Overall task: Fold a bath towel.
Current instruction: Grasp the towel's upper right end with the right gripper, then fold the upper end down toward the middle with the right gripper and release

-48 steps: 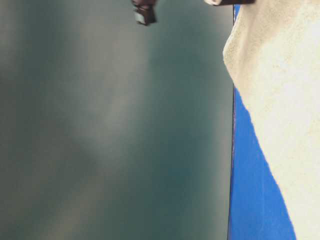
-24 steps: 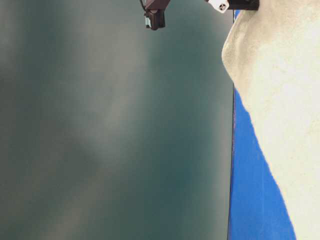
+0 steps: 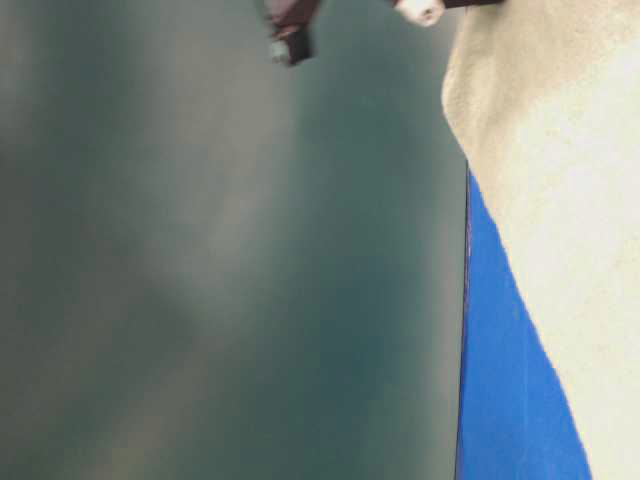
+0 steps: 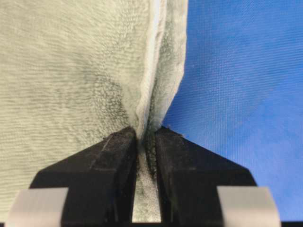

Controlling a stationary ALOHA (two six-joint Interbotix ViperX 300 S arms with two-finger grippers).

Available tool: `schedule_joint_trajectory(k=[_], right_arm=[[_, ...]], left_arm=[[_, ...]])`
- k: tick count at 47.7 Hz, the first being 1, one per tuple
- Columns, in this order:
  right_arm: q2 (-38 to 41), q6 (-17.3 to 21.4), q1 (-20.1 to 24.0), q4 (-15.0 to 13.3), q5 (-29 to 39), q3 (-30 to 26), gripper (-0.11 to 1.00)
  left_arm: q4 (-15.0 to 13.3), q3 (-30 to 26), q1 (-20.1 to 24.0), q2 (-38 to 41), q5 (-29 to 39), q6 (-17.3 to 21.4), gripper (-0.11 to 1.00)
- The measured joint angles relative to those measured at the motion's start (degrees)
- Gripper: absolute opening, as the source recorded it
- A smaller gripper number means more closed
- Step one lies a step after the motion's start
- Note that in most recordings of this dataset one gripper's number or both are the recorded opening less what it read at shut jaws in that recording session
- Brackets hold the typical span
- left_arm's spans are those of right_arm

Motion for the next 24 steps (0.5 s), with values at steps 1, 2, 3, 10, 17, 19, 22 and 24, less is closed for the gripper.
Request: schedule_joint_trajectory(k=[1, 2, 3, 10, 17, 19, 22, 24], right_arm=[[-1.05, 0.53, 1.32, 0.44, 1.23, -0.70, 0.15], [-1.93, 0.97, 2.64, 0.88, 2.64, -1.32, 0.15], [-2.72, 1.58, 3.96, 1.23, 3.87, -1.93, 0.15], [-5.45, 4.75, 12.92, 1.93, 10.55, -6.86, 0.15], [-2.29, 9.23, 20.74, 2.02, 11.87, -11.07, 0.15], [-0.70, 9.93, 23.03, 2.02, 11.95, -12.48, 0.15], [1.76, 11.25, 25.93, 2.20, 11.95, -14.68, 0.15], [3.78, 12.13, 27.95, 2.02, 11.87, -16.44, 0.15]], left_arm=[[-0.09, 0.00, 0.00, 0.00, 0.00, 0.00, 0.86], [0.00, 0.00, 0.00, 0.00, 0.00, 0.00, 0.86], [0.00, 0.00, 0.09, 0.00, 0.00, 0.00, 0.86], [-0.09, 0.00, 0.00, 0.09, 0.00, 0.00, 0.86], [-0.09, 0.00, 0.00, 0.09, 0.00, 0.09, 0.86], [-0.09, 0.00, 0.09, 0.09, 0.00, 0.18, 0.86], [-0.09, 0.00, 0.00, 0.09, 0.00, 0.26, 0.86], [-0.09, 0.00, 0.00, 0.09, 0.00, 0.44, 0.86]])
